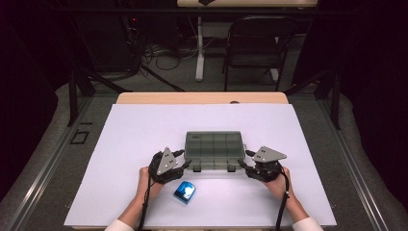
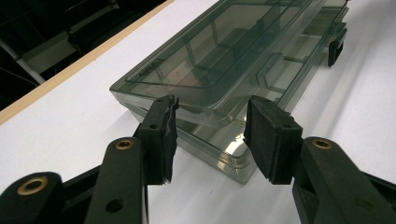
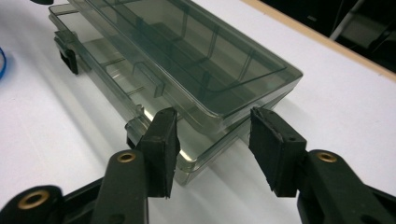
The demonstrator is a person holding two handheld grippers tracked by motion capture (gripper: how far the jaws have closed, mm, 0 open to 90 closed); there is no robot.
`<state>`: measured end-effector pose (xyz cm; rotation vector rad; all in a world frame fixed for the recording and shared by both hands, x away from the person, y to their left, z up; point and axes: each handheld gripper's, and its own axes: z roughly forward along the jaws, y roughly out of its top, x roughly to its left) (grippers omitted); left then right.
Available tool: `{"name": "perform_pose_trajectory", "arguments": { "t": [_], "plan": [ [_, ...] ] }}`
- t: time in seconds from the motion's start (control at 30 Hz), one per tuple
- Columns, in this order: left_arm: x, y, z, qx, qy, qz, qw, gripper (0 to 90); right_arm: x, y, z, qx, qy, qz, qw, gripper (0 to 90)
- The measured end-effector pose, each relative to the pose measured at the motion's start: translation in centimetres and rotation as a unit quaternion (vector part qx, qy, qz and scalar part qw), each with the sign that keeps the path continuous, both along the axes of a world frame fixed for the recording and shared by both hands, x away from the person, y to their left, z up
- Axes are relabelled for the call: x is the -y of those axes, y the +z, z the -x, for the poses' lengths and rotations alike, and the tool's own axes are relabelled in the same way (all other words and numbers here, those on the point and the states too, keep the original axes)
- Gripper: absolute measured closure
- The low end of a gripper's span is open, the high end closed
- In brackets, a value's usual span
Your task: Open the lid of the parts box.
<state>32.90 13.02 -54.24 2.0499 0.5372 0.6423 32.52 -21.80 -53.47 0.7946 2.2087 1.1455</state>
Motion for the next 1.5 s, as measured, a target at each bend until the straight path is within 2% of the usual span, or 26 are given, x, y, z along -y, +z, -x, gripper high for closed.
{"name": "perform_pose_trajectory", "arguments": {
  "t": [0.13,0.7,0.77,1.1,1.23,1.5],
  "plan": [
    [-0.1,0.0,0.0,0.003,0.002,0.004,1.0000,54.4,-0.1,0.1,0.2,0.013,-0.001,0.001,0.9999,54.4],
    [0.1,0.1,0.1,0.007,0.009,0.009,0.9999,54.8,-0.2,0.4,0.4,0.030,-0.009,0.004,0.9995,56.9],
    [0.1,0.2,0.1,0.001,0.009,0.011,0.9999,54.7,-0.3,0.5,0.5,0.031,-0.010,0.005,0.9995,57.0],
    [0.1,0.8,-0.1,0.005,0.011,0.013,0.9999,55.4,-0.4,1.1,0.4,0.031,-0.016,0.006,0.9994,58.0],
    [0.0,1.3,-0.5,0.000,0.006,0.015,0.9999,55.7,-0.4,1.3,0.3,0.033,-0.016,0.003,0.9993,58.6],
    [-0.1,2.2,-1.0,0.007,0.001,0.012,0.9999,58.7,-0.4,2.0,-0.1,0.036,-0.019,-0.002,0.9992,60.8]
  ]
}}
